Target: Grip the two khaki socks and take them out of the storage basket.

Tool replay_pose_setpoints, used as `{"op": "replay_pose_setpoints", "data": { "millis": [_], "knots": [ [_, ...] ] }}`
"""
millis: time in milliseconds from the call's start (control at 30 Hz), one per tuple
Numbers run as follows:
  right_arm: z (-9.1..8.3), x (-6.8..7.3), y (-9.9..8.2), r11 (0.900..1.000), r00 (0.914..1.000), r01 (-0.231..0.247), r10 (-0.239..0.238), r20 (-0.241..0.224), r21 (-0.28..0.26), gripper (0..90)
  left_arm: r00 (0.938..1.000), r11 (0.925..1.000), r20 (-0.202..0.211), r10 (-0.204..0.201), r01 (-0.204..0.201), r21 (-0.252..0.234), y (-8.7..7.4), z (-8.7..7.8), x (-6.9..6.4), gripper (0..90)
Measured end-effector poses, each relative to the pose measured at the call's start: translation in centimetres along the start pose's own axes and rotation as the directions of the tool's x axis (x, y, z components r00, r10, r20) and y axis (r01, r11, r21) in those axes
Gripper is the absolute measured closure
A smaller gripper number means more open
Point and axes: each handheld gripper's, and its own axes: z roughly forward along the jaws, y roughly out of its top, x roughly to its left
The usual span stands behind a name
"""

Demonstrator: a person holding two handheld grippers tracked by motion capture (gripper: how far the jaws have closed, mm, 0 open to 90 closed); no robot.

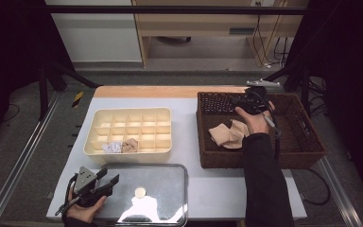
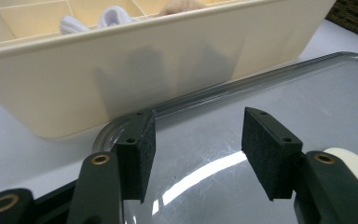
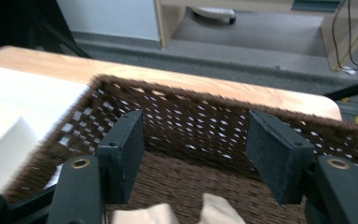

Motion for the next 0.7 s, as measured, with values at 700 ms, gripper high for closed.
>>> {"op": "replay_pose_setpoints", "data": {
  "millis": [700],
  "knots": [
    [3.0,-3.1,-5.2,0.9884,0.9974,-0.026,0.015,0.071,0.149,43.2,0.9999,0.9977,0.003,-0.013,0.013,0.067,0.2,0.2,0.1,43.5]
  ]
}}
